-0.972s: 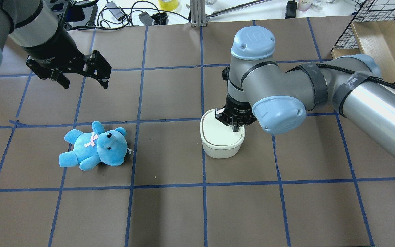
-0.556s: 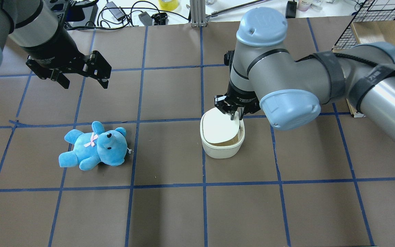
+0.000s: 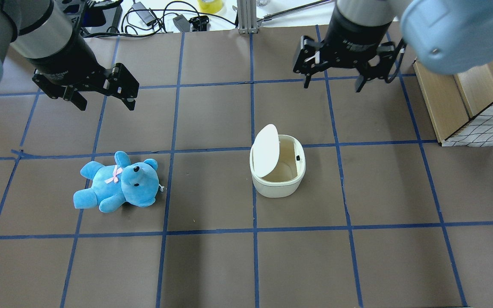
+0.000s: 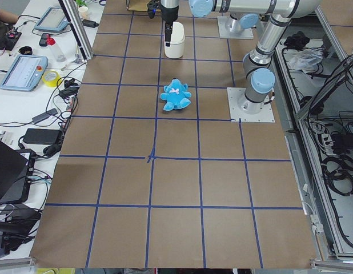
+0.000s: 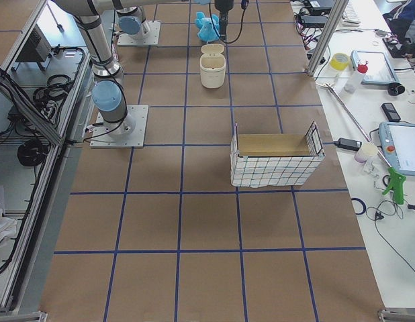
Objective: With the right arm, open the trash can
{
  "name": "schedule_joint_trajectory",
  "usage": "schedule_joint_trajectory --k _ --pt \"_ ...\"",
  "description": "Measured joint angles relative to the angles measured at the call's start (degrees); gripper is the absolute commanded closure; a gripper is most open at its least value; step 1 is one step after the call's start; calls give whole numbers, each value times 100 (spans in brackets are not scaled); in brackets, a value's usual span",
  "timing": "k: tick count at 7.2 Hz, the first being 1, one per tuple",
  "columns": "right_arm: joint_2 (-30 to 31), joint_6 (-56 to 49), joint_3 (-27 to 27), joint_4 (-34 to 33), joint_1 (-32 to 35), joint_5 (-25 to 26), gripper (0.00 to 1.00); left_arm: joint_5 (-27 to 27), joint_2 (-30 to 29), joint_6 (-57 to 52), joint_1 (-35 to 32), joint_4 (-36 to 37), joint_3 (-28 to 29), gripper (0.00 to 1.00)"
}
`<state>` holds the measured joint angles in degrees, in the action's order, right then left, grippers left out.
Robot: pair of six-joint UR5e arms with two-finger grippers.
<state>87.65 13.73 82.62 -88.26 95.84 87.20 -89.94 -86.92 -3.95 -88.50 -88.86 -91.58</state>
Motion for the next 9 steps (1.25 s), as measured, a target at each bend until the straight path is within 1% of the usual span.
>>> schedule_joint_trajectory --k 1,3,9 --pt "15 -325 -154 176 -316 -13 0 -3 0 0 0 0 0 0" --pt "18 -755 -229 199 -546 15 0 -6 0 0 0 0 0 0" --pt "24 -814 -220 201 -553 13 0 -1 0 0 0 0 0 0"
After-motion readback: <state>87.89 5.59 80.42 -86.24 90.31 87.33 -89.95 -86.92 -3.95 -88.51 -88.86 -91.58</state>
